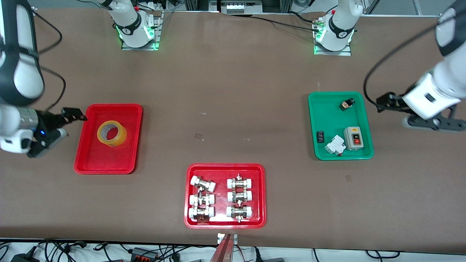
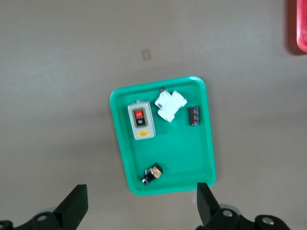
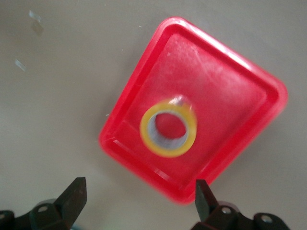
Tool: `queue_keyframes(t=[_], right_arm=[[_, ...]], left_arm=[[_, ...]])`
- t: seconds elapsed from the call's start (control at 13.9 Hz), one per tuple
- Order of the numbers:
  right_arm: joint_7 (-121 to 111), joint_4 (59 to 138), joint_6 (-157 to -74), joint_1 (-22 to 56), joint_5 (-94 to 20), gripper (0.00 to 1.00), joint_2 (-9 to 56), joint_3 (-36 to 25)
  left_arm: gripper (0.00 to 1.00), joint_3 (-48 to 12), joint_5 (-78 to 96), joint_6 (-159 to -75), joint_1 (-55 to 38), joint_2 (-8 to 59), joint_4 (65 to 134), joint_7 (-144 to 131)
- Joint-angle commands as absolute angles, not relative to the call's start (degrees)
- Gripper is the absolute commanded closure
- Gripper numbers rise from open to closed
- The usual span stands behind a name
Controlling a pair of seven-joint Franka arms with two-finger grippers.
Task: Left arm passes tape to right arm into tray
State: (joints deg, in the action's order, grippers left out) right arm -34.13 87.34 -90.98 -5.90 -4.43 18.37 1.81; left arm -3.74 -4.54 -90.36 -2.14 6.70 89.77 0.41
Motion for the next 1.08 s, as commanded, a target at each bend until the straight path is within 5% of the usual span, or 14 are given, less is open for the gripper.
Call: queue_keyframes(t=[0.0, 0.36, 0.65, 1.01], right_arm=[[-18.53, 89.03, -86.94, -3.52, -2.99, 0.00, 12.32, 2.02], [-0.38, 89.56, -83.85, 1.48, -1.49, 0.00, 3.62, 2.20], [4.05, 97.10, -88.31, 3.16, -0.79, 0.00, -4.90, 2.20], [3.86, 91.16, -85.09, 2.55, 0.09, 0.00, -1.76, 1.76]], left_arm=[[0.00, -4.39, -3.78, -92.99, 0.35, 1.06, 97.64, 1.41], [0.00, -5.36, -4.83, -92.29, 0.35, 2.89, 92.91, 0.44], [0.00, -5.45, -3.25, -88.95, 0.53, 2.29, 92.29, -1.66], [0.00, -5.89, -2.37, -89.29, 0.44, 2.02, 92.37, -4.48]])
